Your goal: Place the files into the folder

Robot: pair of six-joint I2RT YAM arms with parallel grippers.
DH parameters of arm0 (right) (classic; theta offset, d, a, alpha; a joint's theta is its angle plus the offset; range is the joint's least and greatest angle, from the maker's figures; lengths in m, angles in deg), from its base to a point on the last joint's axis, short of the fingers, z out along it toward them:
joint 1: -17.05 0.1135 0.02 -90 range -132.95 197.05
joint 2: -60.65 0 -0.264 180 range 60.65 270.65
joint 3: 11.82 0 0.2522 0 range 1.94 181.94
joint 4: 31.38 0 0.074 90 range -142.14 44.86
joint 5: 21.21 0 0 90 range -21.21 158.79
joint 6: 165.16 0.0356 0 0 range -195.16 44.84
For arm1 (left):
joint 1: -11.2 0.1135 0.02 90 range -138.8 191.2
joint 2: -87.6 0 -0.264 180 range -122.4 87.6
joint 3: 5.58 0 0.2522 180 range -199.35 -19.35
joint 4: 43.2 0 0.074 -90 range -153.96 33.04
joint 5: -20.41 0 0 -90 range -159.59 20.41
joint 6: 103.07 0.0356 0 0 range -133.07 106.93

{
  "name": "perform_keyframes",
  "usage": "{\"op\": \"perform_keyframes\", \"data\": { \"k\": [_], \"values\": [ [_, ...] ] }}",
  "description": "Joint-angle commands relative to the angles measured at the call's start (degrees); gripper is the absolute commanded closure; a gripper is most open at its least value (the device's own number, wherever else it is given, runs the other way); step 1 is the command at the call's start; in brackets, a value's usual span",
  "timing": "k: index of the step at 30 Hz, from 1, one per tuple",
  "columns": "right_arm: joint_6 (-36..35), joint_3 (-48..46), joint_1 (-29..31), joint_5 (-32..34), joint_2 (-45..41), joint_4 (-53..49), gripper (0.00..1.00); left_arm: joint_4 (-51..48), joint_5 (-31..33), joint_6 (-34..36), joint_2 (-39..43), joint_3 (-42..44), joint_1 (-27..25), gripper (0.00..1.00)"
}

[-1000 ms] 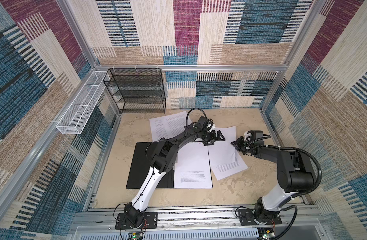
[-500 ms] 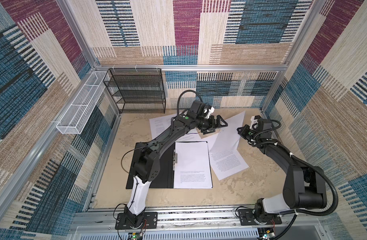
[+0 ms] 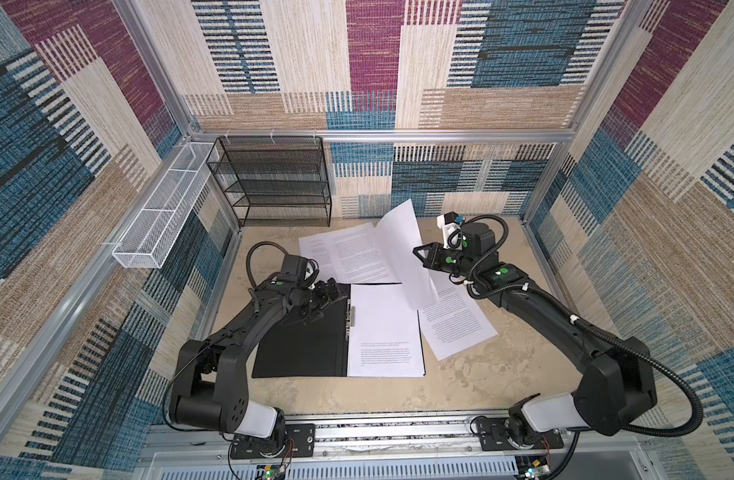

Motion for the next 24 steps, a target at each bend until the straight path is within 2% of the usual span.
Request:
{"op": "perform_keyframes", "data": {
  "k": [1, 5, 11, 18, 24],
  "values": [
    [6.09, -4.63, 0.25, -3.03, -3.26, 5.13, 1.0, 2.36, 0.43, 0.09, -0.67, 3.43, 2.07, 0.01],
    [8.36, -13.81, -0.07, -0.14, -5.6, 6.73, 1.0, 4.07, 0.86, -1.26, -2.99, 5.87, 2.86, 0.01],
    [15.61, -26.35, -0.63, 0.83, -5.11, 16.25, 1.0, 6.0, 2.46, -2.83, -4.37, 8.73, 3.1, 0.01],
    [14.54, -28.35, 0.42, 2.23, -0.31, 18.36, 1.0, 6.71, 1.85, -3.13, -5.76, 9.16, 3.3, 0.01],
    [16.61, -30.32, 3.11, 3.39, 3.52, 23.32, 1.0, 6.71, 2.05, -3.59, -6.08, 9.82, 3.48, 0.01]
  ]
}}
